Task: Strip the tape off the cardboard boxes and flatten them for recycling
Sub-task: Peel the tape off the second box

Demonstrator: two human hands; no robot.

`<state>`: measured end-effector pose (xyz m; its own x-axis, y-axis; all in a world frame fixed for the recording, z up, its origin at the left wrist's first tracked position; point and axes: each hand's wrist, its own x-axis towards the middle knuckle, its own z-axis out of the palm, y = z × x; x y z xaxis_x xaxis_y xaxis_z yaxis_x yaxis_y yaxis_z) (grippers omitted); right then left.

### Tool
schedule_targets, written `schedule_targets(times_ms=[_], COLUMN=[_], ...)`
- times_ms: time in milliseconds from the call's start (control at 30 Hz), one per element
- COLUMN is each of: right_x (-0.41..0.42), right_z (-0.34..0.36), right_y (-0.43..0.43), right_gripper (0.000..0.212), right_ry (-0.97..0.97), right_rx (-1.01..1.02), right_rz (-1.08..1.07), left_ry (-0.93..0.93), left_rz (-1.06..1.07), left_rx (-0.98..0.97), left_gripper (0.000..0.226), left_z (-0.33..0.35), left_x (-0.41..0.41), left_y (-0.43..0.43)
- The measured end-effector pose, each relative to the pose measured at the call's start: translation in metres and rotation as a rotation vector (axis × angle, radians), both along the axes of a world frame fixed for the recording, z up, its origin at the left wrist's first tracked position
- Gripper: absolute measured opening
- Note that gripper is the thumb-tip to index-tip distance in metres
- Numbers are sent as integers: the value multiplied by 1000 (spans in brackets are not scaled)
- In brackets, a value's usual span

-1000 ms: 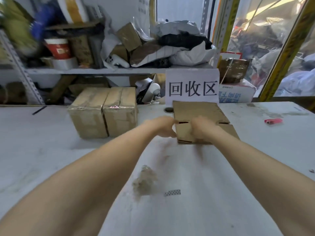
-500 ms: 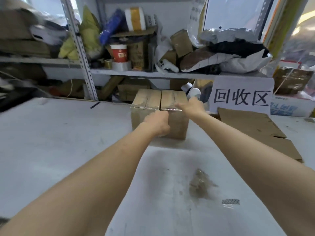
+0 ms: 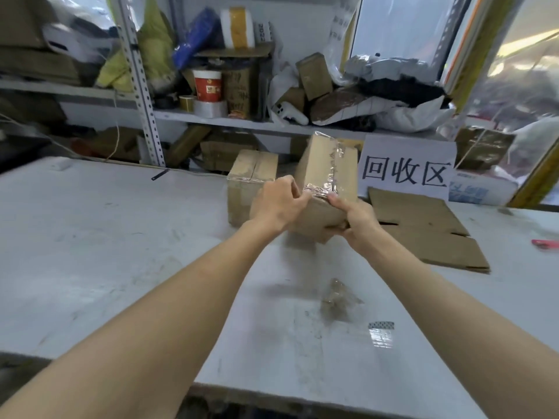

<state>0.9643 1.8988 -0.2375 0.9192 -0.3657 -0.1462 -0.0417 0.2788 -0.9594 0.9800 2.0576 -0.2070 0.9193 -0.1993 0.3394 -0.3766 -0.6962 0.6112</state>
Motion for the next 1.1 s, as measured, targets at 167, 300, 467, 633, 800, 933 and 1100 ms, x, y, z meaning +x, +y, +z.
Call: schedule_targets(times_ms=[167,300,467,633,800,933,1100], right_x=[-82,-129,-148,-146,-146,-146,-147], right_z=[16,23,27,45,36,22,28], right_y=[9,30,50,67,78,77,75], right_gripper=[46,64,77,67,42,43,100], right_ry=[-233,-319,-327,-225,-403,-380,-301], right_rx=[-56,-237,-329,-371,-306,-265,-529], right_rz=[92,255,461,559,530,578,349], left_ry=[245,403,497,376,330,273,151], left_rz=[-74,-284,-335,-393,-277,-318,-205], left_rx=[-521,-812,-932,-619,-439,-343,-251], left_gripper=[63,114,110,102,138,149,149], left_z=[29,52,42,19,7,7,0], left_x=[-40,-71,-92,-114,-118,-118,-121], left_y=[8,42,98,125,135,137,143])
